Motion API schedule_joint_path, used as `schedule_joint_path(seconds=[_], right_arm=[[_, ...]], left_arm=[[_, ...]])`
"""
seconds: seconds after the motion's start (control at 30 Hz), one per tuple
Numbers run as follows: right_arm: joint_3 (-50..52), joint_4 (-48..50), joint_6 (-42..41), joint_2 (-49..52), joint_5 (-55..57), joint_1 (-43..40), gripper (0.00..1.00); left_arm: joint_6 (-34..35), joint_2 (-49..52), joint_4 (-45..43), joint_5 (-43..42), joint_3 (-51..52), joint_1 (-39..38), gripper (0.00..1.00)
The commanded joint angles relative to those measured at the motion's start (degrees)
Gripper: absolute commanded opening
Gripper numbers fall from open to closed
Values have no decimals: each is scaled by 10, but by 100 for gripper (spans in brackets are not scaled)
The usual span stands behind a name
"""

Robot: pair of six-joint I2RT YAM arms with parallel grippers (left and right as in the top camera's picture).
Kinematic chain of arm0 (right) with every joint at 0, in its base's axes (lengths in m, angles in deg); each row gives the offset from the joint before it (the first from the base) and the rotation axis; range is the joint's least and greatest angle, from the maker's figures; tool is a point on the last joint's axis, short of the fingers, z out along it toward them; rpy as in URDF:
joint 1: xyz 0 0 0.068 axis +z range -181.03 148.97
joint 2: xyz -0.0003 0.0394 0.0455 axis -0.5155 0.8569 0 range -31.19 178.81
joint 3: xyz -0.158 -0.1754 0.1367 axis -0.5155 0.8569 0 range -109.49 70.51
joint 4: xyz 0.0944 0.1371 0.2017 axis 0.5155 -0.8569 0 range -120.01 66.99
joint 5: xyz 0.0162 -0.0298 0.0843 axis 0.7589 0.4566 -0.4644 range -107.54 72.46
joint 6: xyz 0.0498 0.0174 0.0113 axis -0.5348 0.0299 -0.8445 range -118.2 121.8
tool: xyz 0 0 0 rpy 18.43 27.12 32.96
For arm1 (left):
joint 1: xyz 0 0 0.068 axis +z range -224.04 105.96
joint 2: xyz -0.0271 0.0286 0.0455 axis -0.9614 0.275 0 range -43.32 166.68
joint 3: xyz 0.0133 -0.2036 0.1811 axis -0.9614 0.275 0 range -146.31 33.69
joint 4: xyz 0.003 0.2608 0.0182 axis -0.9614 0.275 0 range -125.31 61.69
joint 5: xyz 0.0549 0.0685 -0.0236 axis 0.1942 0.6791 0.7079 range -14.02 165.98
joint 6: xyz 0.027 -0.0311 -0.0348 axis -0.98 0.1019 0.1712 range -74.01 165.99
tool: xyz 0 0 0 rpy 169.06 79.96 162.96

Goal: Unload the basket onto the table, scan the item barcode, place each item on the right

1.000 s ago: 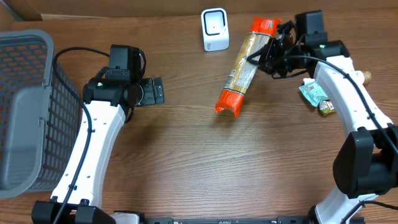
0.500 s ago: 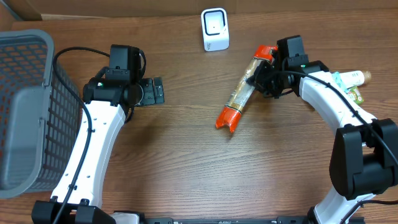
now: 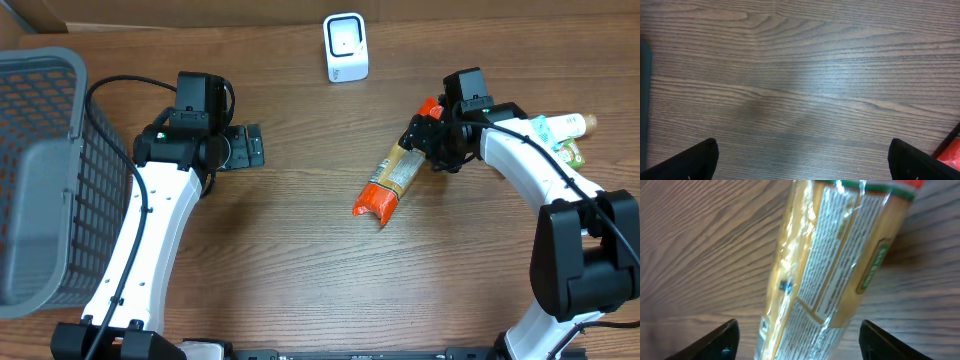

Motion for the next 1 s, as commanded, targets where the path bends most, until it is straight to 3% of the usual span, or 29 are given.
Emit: schedule_joint_path(seconds=[0.0, 0.17, 0.2, 0.4, 0.47, 0.5, 0.63, 0.83, 0.97], right_arm=[[6, -2, 19, 0, 49, -4, 82], [6, 15, 41, 49, 35, -4, 92], [6, 31, 75, 60, 6, -4, 95], [5, 94, 101, 75, -4, -11, 96], [5, 104, 101, 87, -4, -12, 87], [5, 103, 101, 95, -4, -12, 68], [5, 104, 112, 96, -9, -12, 38], [3, 103, 242, 96, -119, -13, 24], [-29, 57, 256, 94, -179, -17, 6]], left_arm=[[-13, 1, -1, 5, -3, -1, 100], [-13, 1, -1, 5, -3, -1, 100], [-13, 1, -1, 5, -3, -1, 100], [-13, 1, -1, 5, -3, -1, 100], [-13, 1, -1, 5, -3, -1, 100], [-13, 1, -1, 5, -3, -1, 100], [-13, 1, -1, 5, -3, -1, 100], [-13, 1, -1, 5, -3, -1, 100], [-13, 1, -1, 5, -3, -1, 100]])
